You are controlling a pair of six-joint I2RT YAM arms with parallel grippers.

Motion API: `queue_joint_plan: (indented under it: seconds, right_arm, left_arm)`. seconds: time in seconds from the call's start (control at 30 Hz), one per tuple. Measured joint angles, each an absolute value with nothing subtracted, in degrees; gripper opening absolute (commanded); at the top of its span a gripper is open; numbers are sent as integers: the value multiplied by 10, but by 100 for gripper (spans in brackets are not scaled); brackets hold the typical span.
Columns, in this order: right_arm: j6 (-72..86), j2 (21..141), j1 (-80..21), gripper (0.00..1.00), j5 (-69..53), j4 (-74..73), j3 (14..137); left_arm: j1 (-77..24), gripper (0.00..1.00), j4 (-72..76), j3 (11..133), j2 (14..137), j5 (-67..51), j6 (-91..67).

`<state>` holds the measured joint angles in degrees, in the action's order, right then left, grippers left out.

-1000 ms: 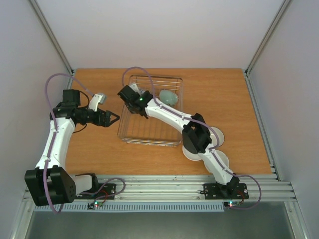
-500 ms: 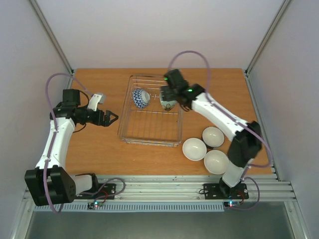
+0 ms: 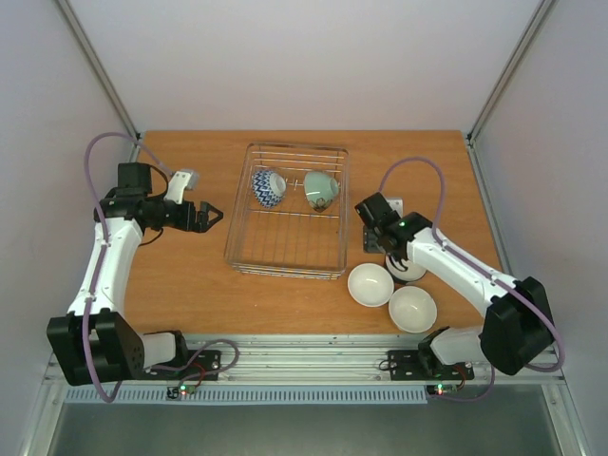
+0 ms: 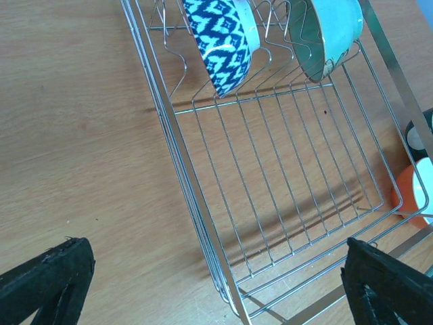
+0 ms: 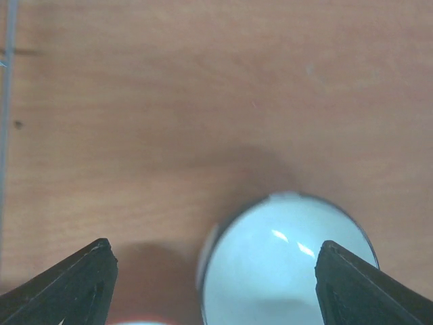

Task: Load the bowls into the dish rack

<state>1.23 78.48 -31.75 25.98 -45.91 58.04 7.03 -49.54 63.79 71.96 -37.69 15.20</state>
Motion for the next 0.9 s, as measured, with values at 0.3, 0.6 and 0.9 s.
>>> queue_joint_plan:
  seconds: [0.3,0.6,0.9]
  right_arm:
    - [60,787,-315,59,256,-467,515]
    - [62,844,-295,36,251,-427,501]
    - [59,874,-288,1,227,-409,500]
  left_arm:
    - [70,99,-495,638,720,-382,152]
    - [70,99,-496,633,718,-382,152]
    - [70,99,-496,631,718,-382,154]
